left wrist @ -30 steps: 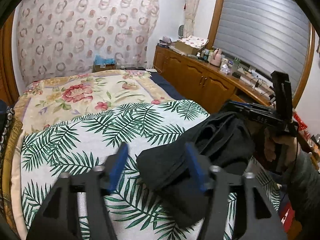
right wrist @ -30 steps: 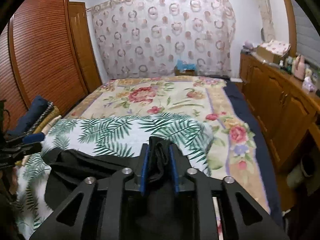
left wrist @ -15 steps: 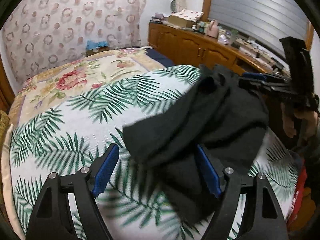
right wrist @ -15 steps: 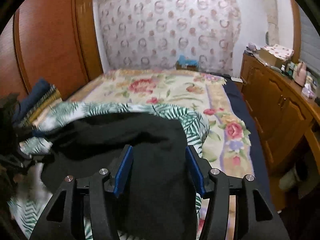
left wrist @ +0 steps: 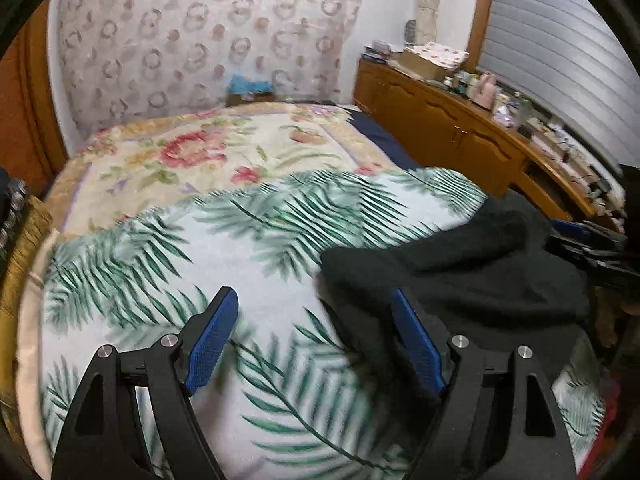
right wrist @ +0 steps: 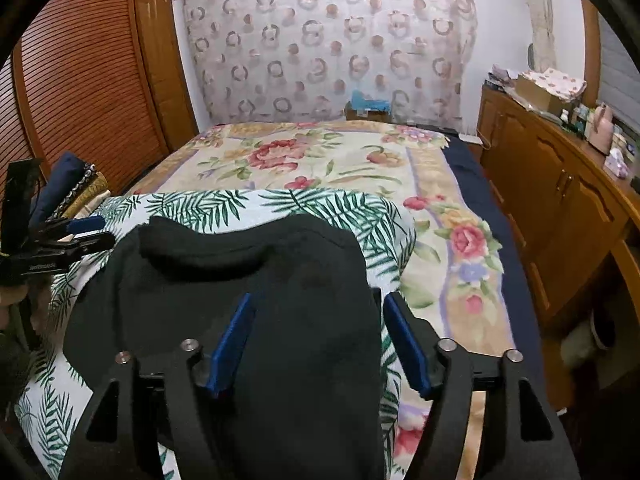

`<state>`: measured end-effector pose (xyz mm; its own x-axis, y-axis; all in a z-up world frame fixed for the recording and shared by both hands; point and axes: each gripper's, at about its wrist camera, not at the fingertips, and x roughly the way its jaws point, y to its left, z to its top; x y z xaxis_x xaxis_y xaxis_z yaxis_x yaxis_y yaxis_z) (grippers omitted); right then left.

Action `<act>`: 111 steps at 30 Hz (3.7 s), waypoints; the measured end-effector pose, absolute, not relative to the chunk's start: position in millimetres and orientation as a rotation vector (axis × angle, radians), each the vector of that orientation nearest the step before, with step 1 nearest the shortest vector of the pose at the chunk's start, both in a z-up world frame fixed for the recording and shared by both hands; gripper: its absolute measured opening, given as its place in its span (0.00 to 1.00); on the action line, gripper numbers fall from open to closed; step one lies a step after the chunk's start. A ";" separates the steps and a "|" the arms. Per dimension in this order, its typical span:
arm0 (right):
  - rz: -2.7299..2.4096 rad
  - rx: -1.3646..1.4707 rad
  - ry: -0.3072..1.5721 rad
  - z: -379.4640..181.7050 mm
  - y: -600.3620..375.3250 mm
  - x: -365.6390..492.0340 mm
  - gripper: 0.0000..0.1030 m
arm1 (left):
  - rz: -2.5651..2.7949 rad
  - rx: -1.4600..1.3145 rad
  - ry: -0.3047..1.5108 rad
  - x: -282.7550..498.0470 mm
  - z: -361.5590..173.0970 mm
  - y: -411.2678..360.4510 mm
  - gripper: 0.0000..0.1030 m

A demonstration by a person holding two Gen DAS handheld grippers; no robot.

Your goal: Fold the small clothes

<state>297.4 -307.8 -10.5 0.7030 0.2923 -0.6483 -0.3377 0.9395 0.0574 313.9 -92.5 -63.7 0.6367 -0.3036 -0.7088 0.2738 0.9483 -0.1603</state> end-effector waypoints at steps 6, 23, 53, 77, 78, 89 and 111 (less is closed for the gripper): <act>0.381 0.004 0.794 -22.6 -310.2 312.2 0.71 | -0.423 -0.071 0.889 303.5 -76.5 -109.9 0.78; 0.332 -0.060 0.758 -23.3 -300.9 315.1 0.74 | -0.483 -0.091 0.905 301.0 -82.3 -125.1 0.49; 0.570 -0.084 0.555 36.0 -234.4 263.2 0.23 | -0.501 -0.212 0.534 207.9 26.2 -29.7 0.10; 1.057 -0.391 0.404 72.8 110.2 392.2 0.23 | 0.128 -0.228 0.429 139.0 37.2 203.6 0.10; 1.066 -0.404 0.406 72.3 114.8 400.5 0.23 | 0.143 -0.230 0.445 139.7 32.7 206.7 0.10; 1.051 -0.436 0.528 42.8 181.4 458.1 0.31 | 0.193 -0.274 0.554 151.5 -2.5 216.8 0.10; 0.976 -0.392 0.450 50.0 205.5 447.3 0.58 | 0.225 -0.235 0.588 175.3 -27.0 222.8 0.77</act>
<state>447.3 205.5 50.0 0.4826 0.6976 -0.5296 -0.8556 0.5047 -0.1149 175.3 222.8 -27.0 0.8093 0.1420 -0.5701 -0.2750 0.9490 -0.1540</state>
